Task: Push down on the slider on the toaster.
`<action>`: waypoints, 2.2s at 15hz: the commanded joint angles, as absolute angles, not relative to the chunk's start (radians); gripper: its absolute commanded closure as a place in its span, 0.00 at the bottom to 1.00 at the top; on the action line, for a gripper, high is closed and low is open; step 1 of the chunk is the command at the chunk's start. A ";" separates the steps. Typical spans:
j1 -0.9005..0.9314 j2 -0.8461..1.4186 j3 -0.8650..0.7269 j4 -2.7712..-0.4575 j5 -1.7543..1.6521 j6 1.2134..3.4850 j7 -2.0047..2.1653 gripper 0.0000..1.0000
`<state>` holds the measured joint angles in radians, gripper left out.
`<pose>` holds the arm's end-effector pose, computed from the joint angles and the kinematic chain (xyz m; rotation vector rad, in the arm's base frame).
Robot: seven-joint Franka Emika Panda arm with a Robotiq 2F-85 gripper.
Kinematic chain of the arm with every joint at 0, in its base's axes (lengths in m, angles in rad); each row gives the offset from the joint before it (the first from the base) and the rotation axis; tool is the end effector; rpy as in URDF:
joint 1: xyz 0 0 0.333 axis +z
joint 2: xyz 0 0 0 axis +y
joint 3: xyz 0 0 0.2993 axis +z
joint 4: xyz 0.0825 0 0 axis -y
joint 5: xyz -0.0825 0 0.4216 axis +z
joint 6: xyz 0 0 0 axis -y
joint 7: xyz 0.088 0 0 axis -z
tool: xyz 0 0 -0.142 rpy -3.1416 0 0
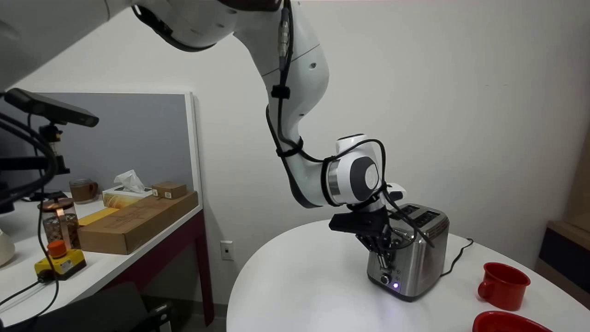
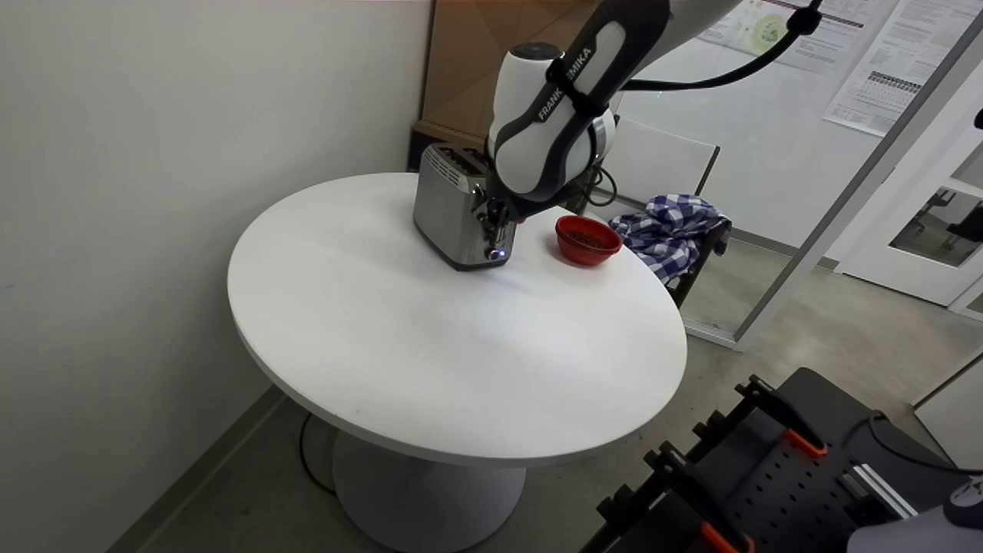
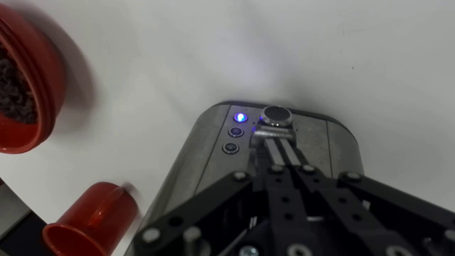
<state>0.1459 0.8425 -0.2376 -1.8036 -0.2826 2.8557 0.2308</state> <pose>0.6691 -0.0509 0.0296 2.8623 0.0552 0.3294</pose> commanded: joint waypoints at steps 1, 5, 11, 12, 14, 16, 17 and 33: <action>0.153 0.906 -0.266 -1.780 -0.283 2.897 0.189 0.99; 0.177 0.920 -0.312 -1.786 -0.321 2.896 0.162 0.99; 0.155 0.915 -0.307 -1.792 -0.234 2.842 0.226 0.72; 0.137 0.887 -0.280 -1.804 -0.196 2.813 0.227 0.68; 0.092 0.798 -0.210 -1.849 -0.122 2.743 0.200 0.53; 0.057 0.694 -0.148 -1.898 -0.061 2.658 0.185 0.38; 0.052 0.642 -0.133 -1.918 -0.039 2.590 0.193 0.31; -0.011 -0.095 -0.029 -2.254 0.033 2.005 -0.023 0.00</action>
<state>-0.0065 -0.0976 -0.0337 -2.2568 0.0321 2.0072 -0.0228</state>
